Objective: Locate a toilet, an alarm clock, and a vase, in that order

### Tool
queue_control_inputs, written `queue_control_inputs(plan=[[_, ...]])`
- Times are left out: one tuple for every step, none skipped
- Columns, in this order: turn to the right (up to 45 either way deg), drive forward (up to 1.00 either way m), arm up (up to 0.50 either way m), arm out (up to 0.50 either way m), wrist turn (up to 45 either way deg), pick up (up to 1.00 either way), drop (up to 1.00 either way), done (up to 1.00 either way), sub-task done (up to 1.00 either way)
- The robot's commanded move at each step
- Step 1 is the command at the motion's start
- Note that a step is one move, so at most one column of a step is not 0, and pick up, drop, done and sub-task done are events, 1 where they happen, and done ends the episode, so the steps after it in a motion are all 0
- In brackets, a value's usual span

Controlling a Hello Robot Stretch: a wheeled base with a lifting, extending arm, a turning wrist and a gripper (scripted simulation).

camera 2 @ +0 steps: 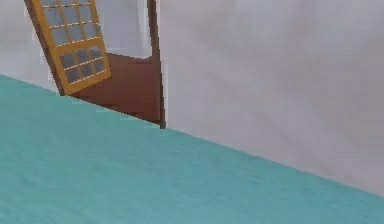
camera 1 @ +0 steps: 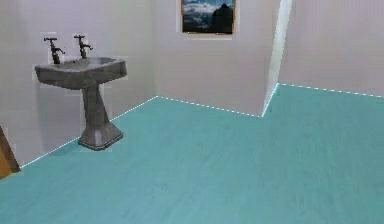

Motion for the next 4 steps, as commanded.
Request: queue_control_inputs(plan=[[-45.0, 0.00, 0.00, 0.00, 0.0, 0.00, 0.00, 0.00, 0.00], [-36.0, 0.00, 0.00, 0.00, 0.0, 0.00, 0.00, 0.00, 0.00], [0.0, 0.00, 0.00, 0.00, 0.0, 0.00, 0.00, 0.00, 1.00], [45.0, 0.00, 0.00, 0.00, 0.0, 0.00, 0.00, 0.00, 0.00]])
